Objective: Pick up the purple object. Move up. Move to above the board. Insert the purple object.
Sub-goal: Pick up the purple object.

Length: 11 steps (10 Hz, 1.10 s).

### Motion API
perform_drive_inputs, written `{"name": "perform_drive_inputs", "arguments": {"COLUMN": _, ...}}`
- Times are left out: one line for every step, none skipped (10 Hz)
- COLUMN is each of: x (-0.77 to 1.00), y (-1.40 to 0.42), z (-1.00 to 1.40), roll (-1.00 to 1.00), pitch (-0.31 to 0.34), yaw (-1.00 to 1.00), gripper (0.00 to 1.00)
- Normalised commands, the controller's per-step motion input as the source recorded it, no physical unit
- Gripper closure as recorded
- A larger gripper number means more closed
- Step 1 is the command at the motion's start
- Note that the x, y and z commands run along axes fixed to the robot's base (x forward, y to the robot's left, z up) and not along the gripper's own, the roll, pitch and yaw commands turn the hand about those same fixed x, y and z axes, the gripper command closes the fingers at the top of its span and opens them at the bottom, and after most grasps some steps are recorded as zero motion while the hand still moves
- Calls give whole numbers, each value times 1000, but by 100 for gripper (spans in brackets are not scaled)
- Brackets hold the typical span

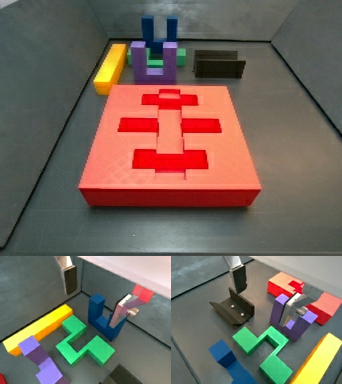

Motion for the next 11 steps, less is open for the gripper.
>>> {"name": "perform_drive_inputs", "arguments": {"x": 49, "y": -89, "z": -23, "roll": 0, "pitch": 0, "yaw": 0, "gripper": 0}}
{"name": "perform_drive_inputs", "arguments": {"x": 423, "y": -386, "z": -57, "roll": 81, "pitch": 0, "yaw": 0, "gripper": 0}}
{"name": "perform_drive_inputs", "arguments": {"x": 689, "y": -494, "z": -100, "roll": 14, "pitch": 0, "yaw": 0, "gripper": 0}}
{"name": "perform_drive_inputs", "arguments": {"x": 646, "y": -571, "z": -183, "roll": 0, "pitch": -86, "yaw": 34, "gripper": 0}}
{"name": "perform_drive_inputs", "arguments": {"x": 631, "y": -569, "z": -206, "roll": 0, "pitch": -107, "yaw": 69, "gripper": 0}}
{"name": "perform_drive_inputs", "arguments": {"x": 583, "y": -531, "z": -214, "roll": -4, "pitch": -129, "yaw": 66, "gripper": 0}}
{"name": "perform_drive_inputs", "arguments": {"x": 394, "y": -503, "z": -306, "roll": -33, "pitch": -159, "yaw": 60, "gripper": 0}}
{"name": "perform_drive_inputs", "arguments": {"x": 0, "y": -394, "z": -320, "roll": -109, "pitch": -197, "yaw": 54, "gripper": 0}}
{"name": "perform_drive_inputs", "arguments": {"x": 0, "y": -329, "z": -251, "roll": -160, "pitch": -217, "yaw": 40, "gripper": 0}}
{"name": "perform_drive_inputs", "arguments": {"x": 43, "y": -263, "z": -234, "roll": -147, "pitch": -201, "yaw": 0, "gripper": 0}}
{"name": "perform_drive_inputs", "arguments": {"x": 0, "y": -234, "z": -249, "roll": -43, "pitch": -87, "yaw": 0, "gripper": 0}}
